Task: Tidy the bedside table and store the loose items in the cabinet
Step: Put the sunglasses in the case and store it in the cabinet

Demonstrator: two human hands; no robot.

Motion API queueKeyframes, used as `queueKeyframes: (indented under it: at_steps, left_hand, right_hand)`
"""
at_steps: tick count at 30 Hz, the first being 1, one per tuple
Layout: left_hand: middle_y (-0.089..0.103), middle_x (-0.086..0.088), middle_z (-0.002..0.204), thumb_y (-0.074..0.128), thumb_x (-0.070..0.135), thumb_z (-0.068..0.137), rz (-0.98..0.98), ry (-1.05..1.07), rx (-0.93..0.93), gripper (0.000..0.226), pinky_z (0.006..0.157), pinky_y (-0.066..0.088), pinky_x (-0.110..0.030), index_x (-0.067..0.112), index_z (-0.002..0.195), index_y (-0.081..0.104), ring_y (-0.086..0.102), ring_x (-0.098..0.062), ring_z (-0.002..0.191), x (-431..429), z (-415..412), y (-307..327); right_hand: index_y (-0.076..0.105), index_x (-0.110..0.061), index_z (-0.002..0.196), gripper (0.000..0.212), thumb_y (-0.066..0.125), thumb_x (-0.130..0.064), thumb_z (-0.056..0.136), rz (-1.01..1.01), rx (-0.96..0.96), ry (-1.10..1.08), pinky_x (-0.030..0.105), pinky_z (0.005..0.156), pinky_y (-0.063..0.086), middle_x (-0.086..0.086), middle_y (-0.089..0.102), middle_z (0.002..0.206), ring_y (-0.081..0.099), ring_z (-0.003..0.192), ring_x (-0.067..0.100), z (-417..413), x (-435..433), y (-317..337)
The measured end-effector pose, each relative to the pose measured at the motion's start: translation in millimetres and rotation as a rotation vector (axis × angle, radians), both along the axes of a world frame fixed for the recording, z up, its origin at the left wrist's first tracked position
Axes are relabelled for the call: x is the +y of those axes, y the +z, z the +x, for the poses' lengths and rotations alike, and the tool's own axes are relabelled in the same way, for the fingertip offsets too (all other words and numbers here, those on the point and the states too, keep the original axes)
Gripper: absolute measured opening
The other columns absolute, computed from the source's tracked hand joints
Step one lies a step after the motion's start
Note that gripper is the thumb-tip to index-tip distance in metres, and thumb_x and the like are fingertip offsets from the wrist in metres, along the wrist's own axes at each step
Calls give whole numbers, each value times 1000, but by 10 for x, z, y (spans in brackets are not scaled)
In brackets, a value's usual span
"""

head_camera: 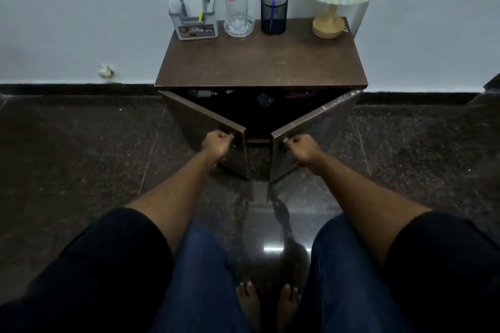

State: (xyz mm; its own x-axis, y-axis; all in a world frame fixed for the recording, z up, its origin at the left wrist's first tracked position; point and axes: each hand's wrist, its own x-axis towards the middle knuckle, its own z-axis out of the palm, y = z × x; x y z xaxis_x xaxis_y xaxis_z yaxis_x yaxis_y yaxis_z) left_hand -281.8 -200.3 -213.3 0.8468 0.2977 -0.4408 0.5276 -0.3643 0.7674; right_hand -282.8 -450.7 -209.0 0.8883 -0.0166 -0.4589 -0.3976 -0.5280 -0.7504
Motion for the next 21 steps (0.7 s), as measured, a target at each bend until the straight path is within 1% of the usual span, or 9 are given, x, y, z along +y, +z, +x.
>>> queueKeyframes:
  at_steps: [2, 3, 6, 10, 13, 14, 16, 19, 21]
  left_hand:
    - [64, -10, 84, 61, 35, 96, -59, 19, -24, 26, 60, 52, -31, 21, 75, 54, 63, -24, 73, -50, 80, -49]
    - [65, -9, 86, 60, 33, 97, -93, 26, -32, 25, 62, 53, -31, 21, 76, 54, 64, -23, 75, -71, 124, -74]
    - [66, -7, 88, 61, 29, 98, -191, 93, -39, 19, 57, 54, -26, 19, 82, 58, 65, -16, 71, -139, 261, -119]
    - [67, -8, 82, 62, 22, 98, -292, 157, -72, 17, 58, 54, -22, 16, 82, 59, 62, -12, 63, -235, 483, -181]
    - [67, -9, 83, 62, 21, 98, -329, 183, -67, 14, 65, 56, -24, 12, 86, 61, 62, -13, 65, -278, 645, -206]
    - [68, -9, 84, 63, 21, 97, -334, 194, -66, 14, 66, 56, -25, 11, 88, 61, 62, -13, 64, -293, 694, -211]
    - [68, -10, 82, 64, 22, 96, -335, 220, -67, 13, 68, 57, -27, 10, 90, 62, 61, -14, 62, -328, 805, -218]
    - [67, -9, 76, 66, 21, 95, -333, 267, -70, 18, 67, 57, -28, 11, 81, 62, 60, -15, 59, -380, 954, -232]
    - [67, -8, 75, 67, 21, 94, -327, 298, -74, 21, 65, 56, -27, 13, 76, 61, 60, -15, 59, -419, 1036, -231]
  right_hand:
    - [70, -2, 85, 42, 60, -42, 98, -4, -37, -33, 42, 63, 58, 18, 71, 88, 71, 84, 40, 107, 82, -62]
    - [69, -5, 77, 41, 62, -40, 97, -12, -49, -53, 47, 70, 60, 17, 71, 83, 71, 85, 40, 176, 120, -97]
    - [58, -13, 58, 46, 65, -38, 95, -24, -54, -105, 52, 79, 59, 9, 65, 69, 71, 85, 39, 361, 231, -182]
    - [60, -12, 60, 44, 63, -37, 97, -26, -64, -124, 41, 80, 57, 15, 71, 83, 71, 90, 35, 595, 366, -178]
    - [72, -5, 79, 39, 60, -36, 99, 17, -52, -148, 31, 72, 47, 13, 69, 83, 69, 86, 30, 762, 421, -153]
    - [72, -4, 81, 39, 60, -36, 99, 24, -50, -158, 31, 73, 48, 11, 69, 82, 70, 85, 29, 816, 436, -168]
    - [69, -8, 72, 39, 60, -36, 99, 30, -52, -181, 34, 77, 54, 11, 69, 80, 71, 83, 31, 929, 484, -204]
    - [61, -12, 60, 44, 63, -36, 97, 45, -64, -234, 46, 84, 59, 12, 70, 79, 72, 82, 36, 1069, 557, -243]
    - [59, -12, 58, 46, 63, -36, 97, 21, -76, -237, 45, 85, 58, 16, 73, 84, 72, 86, 37, 1144, 580, -249]
